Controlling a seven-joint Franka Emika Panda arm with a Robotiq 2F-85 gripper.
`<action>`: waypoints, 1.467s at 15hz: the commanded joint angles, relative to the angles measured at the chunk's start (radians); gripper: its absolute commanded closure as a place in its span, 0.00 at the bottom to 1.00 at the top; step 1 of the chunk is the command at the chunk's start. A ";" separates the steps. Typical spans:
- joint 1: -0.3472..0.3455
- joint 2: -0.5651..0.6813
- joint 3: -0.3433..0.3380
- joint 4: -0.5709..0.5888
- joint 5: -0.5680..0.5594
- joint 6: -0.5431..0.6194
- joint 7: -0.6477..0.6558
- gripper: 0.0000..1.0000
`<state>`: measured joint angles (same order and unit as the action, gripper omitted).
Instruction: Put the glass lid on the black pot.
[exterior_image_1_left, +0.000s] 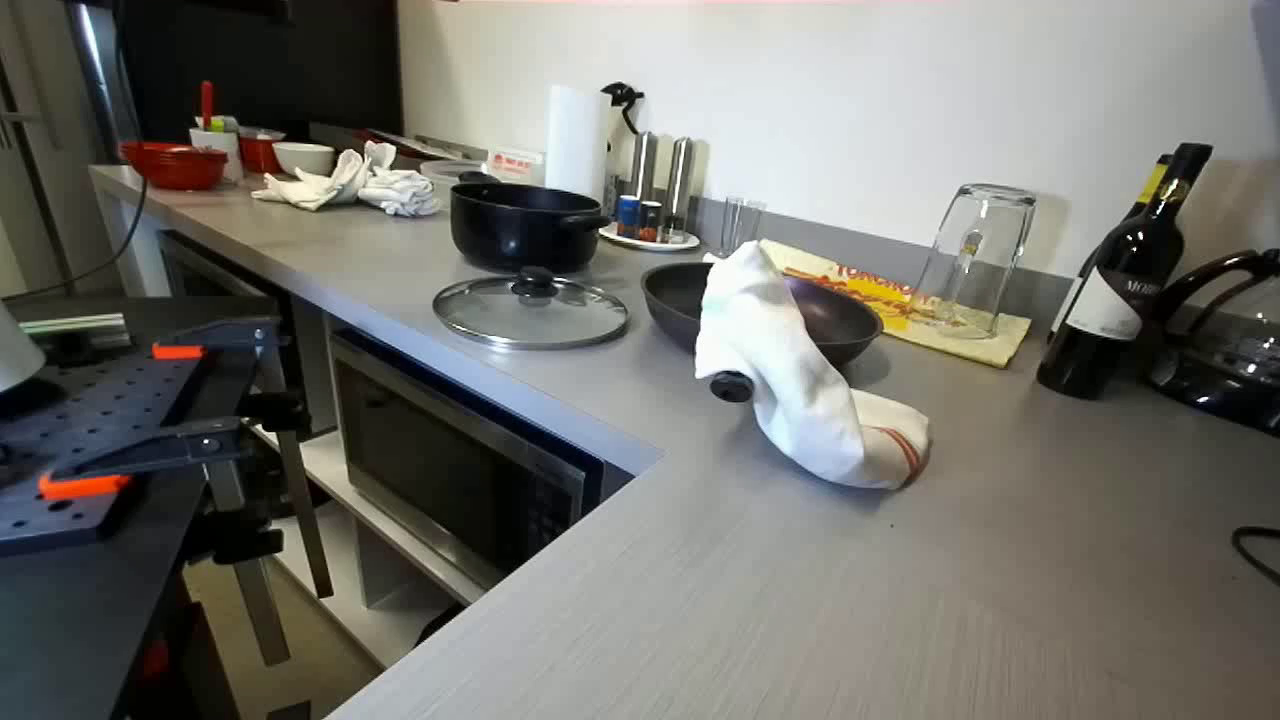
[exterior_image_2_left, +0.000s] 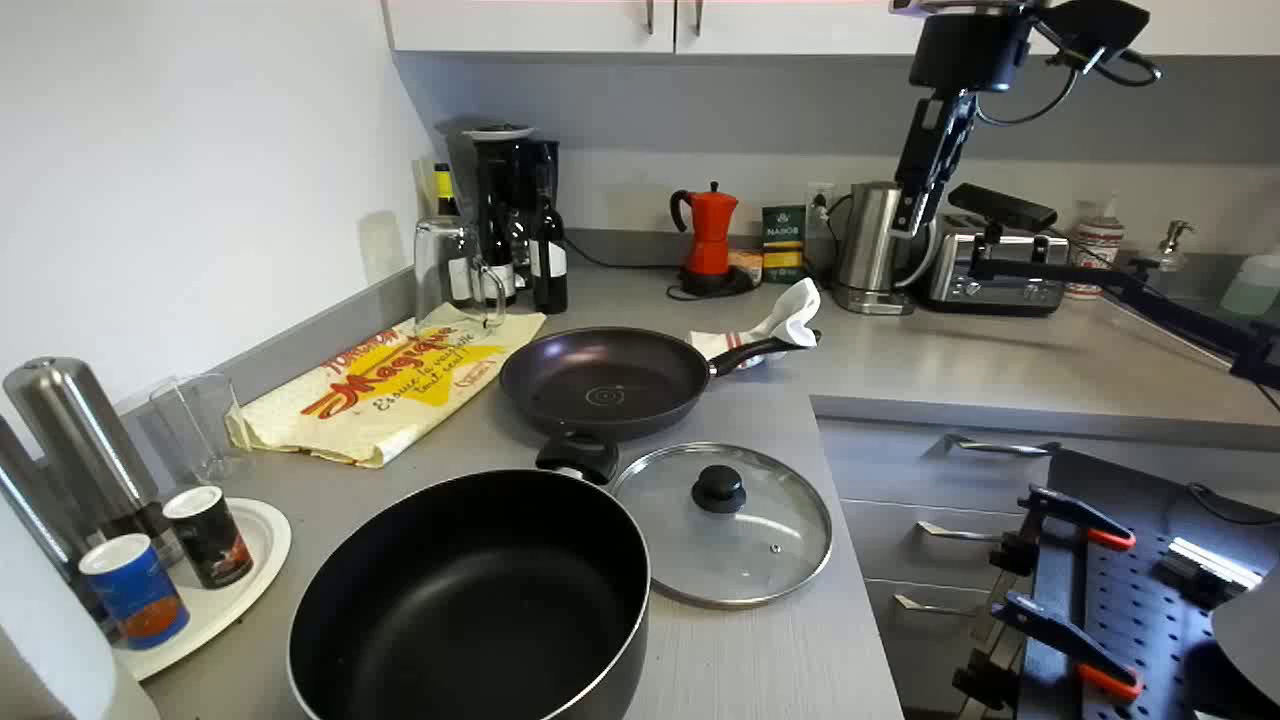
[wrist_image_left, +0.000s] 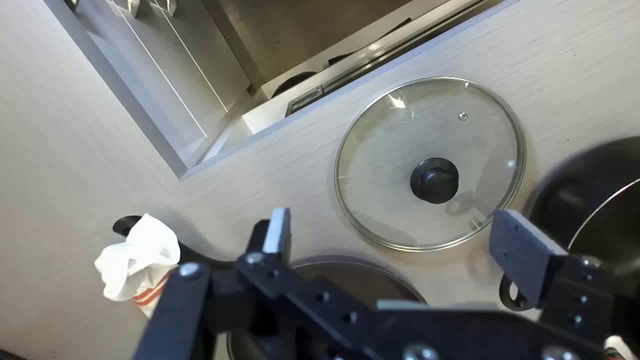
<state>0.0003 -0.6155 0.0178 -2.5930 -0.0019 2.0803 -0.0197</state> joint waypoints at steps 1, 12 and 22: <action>0.005 0.000 -0.004 0.002 -0.003 -0.003 0.003 0.00; 0.020 0.109 0.006 0.030 0.004 0.046 0.001 0.00; 0.082 0.452 0.052 0.135 -0.001 0.231 -0.029 0.00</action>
<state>0.0688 -0.2838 0.0606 -2.5289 -0.0011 2.2720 -0.0269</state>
